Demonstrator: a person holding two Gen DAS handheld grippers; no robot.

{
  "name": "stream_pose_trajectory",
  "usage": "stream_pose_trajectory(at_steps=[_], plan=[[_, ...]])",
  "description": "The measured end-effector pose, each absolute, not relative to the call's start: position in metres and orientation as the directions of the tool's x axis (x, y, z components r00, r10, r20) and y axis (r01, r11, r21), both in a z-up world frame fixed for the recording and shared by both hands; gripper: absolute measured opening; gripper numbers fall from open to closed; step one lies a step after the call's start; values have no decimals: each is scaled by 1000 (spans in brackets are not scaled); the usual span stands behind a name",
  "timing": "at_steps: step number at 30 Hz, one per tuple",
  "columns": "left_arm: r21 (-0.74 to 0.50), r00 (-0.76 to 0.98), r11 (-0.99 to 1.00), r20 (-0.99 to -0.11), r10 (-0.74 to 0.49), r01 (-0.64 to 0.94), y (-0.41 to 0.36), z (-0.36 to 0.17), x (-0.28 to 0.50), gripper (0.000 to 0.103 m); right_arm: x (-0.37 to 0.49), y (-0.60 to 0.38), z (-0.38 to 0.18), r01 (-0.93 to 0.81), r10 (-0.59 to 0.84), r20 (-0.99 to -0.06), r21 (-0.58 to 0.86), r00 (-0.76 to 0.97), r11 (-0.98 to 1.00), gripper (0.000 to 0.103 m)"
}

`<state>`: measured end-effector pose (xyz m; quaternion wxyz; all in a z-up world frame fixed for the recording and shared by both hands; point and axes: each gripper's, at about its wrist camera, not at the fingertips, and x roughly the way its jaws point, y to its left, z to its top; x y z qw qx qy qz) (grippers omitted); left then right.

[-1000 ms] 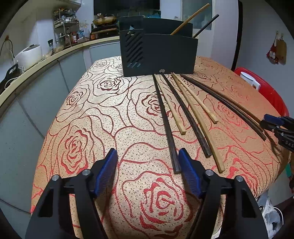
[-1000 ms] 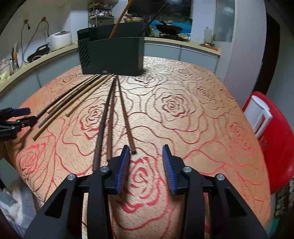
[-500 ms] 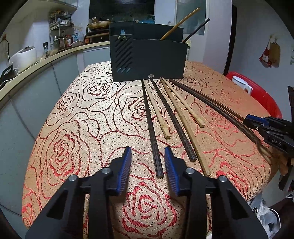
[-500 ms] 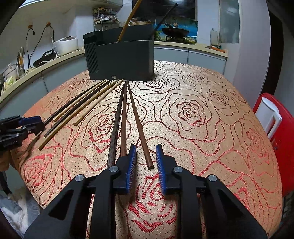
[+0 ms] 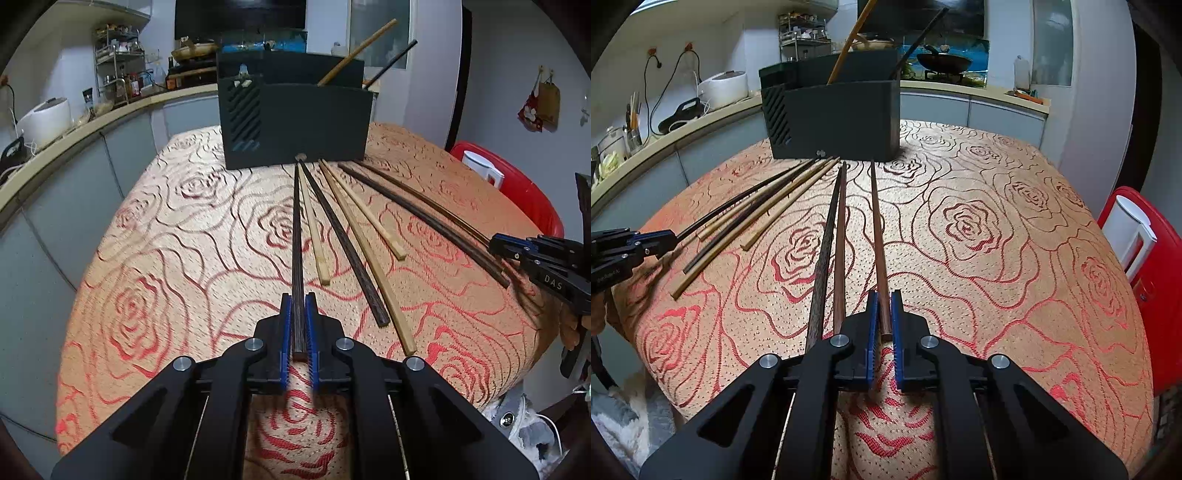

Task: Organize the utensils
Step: 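Lift both held chopsticks and carry them over the caddy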

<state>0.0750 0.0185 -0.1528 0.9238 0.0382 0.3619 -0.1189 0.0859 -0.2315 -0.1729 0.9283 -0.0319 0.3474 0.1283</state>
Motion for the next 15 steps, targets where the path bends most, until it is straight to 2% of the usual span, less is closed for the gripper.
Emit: stream_pose_trajectory(at_steps=[8,15], plan=[[-2,780,973,-598,-185,229,34,-106,66,7,70,-243,-140,-231,218,-575,51,789,972,7],[41,850,970,-491,-191,241,35,-53,53,7,56,-251,-88,-236,234,-454,52,860,970,7]])
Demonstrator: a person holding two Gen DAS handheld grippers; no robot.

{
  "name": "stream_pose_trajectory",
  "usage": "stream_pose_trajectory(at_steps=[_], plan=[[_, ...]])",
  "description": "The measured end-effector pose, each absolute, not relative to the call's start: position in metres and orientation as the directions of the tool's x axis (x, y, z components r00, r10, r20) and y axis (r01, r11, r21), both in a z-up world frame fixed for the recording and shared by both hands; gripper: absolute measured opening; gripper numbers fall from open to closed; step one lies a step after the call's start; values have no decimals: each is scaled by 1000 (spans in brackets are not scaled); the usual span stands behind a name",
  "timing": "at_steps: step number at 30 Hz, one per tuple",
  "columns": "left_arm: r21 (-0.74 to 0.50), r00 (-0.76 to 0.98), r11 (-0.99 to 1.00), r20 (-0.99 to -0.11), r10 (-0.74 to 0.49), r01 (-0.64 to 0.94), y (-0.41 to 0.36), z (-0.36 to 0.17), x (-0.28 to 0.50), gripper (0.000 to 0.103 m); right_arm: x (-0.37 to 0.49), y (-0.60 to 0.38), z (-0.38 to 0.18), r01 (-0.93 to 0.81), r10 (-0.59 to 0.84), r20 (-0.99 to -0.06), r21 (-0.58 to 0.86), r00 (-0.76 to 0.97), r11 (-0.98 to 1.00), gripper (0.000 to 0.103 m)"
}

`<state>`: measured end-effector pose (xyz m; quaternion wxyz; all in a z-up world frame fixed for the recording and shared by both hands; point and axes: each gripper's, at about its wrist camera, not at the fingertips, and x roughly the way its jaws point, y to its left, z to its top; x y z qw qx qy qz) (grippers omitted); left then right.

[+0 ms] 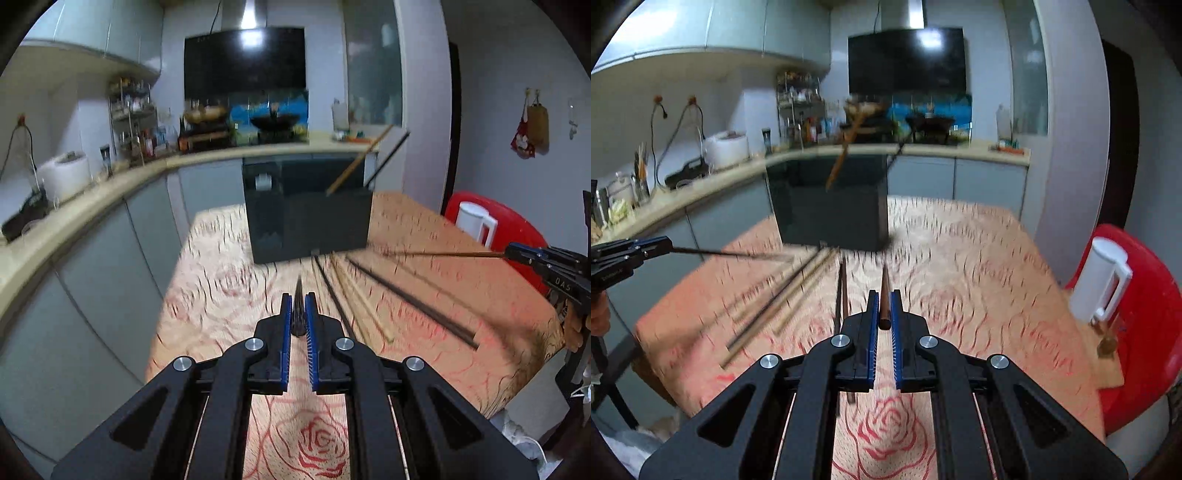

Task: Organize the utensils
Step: 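Lift both held chopsticks and carry them over the caddy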

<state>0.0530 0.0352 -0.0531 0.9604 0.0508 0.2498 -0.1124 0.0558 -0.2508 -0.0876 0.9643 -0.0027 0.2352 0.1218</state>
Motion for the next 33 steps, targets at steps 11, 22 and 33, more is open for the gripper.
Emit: stream_pose_trajectory(at_steps=[11,22,33], plan=[[57,903,966,-373,-213,251,37,12,62,7,62,-251,-27,-278,287,-315,75,905,958,7],[32,896,961,-371,-243,273,38,39,88,7,87,-248,-1,-289,302,-325,89,896,953,7],[23,879,958,-402,-254,287,38,41,113,7,122,-248,16,-282,312,-383,135,869,950,7]])
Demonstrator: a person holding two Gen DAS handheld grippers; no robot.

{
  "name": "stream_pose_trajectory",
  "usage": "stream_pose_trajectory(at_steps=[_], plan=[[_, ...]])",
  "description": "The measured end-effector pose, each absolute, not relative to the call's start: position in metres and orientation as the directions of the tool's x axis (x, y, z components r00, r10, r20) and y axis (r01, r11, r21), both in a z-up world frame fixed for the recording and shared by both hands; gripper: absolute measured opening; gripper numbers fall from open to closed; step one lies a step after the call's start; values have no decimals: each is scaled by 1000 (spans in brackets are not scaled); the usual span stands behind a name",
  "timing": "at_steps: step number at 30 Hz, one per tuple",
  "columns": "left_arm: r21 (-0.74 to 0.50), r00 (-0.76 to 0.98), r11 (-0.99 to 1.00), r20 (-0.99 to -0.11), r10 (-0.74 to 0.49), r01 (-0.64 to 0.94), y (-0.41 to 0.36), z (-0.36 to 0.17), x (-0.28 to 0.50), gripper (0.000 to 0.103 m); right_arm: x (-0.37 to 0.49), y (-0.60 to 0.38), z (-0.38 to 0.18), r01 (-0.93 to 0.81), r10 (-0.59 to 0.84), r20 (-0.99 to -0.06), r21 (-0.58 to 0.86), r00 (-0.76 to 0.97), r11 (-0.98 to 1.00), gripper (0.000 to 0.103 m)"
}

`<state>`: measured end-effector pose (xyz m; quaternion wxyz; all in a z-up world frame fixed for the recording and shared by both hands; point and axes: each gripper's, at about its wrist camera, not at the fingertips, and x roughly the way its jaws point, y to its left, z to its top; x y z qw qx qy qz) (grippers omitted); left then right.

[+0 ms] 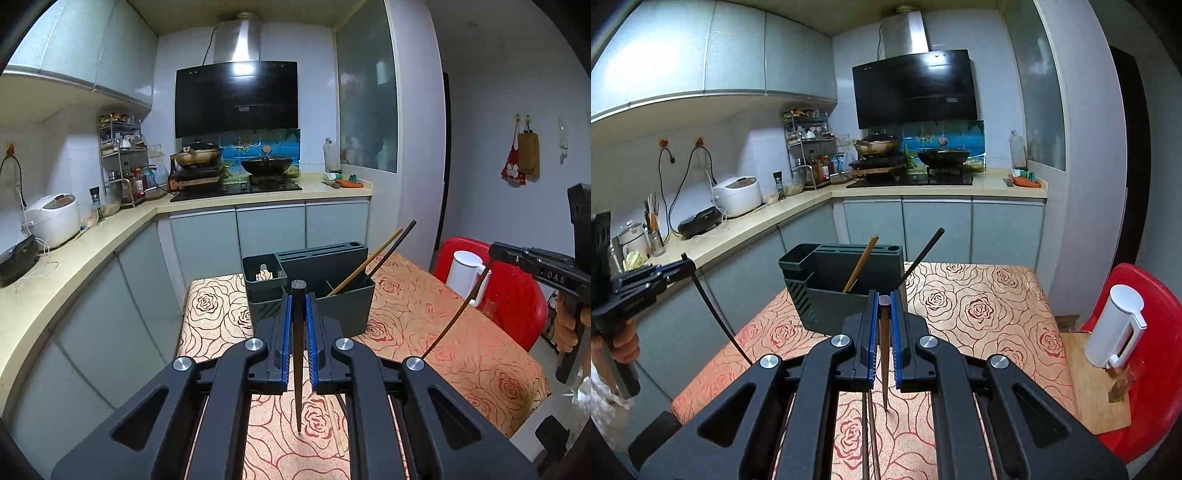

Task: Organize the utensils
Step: 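Lift both held chopsticks and carry them over the caddy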

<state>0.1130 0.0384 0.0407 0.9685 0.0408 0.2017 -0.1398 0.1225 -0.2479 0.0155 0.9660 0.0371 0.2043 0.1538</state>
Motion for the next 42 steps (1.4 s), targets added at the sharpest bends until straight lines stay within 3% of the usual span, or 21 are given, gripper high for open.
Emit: stream_pose_trajectory(at_steps=[11,26,42], plan=[[57,888,952,-381,-258,301,33,79,123,7,126,-242,74,-295,313,-293,105,903,950,7],[78,910,949,-315,-269,307,13,148,152,7,161,-229,131,-273,277,-254,51,927,961,7],[46,915,959,-315,-252,280,-13,156,227,7,219,-229,136,-241,250,-231,67,940,968,7]])
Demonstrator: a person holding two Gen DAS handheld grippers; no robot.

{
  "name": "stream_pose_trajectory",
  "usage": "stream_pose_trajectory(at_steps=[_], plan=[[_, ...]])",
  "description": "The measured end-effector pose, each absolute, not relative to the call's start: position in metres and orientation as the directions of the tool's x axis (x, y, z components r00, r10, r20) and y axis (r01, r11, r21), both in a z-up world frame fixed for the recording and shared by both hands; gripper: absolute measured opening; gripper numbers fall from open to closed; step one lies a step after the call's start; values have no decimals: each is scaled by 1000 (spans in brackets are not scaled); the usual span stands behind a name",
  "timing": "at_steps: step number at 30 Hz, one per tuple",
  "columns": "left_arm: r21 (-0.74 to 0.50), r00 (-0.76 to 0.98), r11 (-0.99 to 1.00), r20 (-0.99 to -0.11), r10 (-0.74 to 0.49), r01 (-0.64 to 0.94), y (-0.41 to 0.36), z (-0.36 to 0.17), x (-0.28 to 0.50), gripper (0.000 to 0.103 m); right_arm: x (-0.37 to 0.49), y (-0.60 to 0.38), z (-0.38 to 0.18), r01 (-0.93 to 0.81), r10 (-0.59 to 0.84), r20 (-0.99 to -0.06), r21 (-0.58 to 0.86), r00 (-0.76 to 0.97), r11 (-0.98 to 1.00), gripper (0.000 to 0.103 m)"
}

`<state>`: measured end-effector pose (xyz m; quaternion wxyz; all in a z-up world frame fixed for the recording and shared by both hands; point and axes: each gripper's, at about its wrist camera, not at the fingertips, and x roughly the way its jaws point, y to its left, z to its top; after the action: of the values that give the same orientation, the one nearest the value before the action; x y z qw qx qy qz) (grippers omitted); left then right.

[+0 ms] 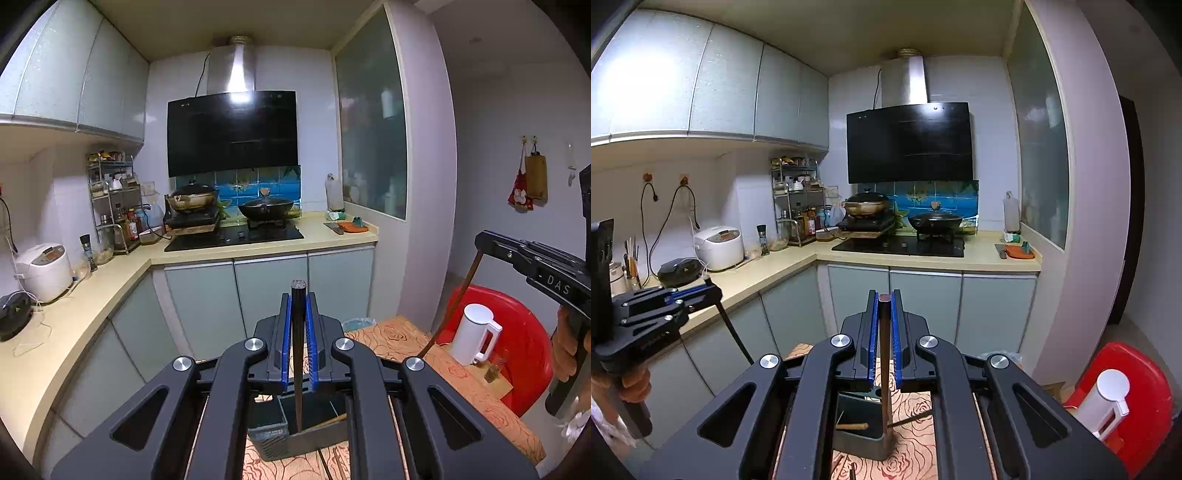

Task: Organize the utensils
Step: 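Lift both held chopsticks and carry them over the caddy, then lower the chopsticks into the caddy and open both tools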

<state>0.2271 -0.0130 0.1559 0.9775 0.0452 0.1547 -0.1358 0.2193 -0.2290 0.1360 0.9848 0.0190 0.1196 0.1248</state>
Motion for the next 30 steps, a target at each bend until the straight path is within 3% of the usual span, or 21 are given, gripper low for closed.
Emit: stream_pose_trajectory(at_steps=[30], plan=[[22,862,966,-456,-220,258,-17,70,299,7,299,-181,66,-289,299,-434,91,850,953,7]])
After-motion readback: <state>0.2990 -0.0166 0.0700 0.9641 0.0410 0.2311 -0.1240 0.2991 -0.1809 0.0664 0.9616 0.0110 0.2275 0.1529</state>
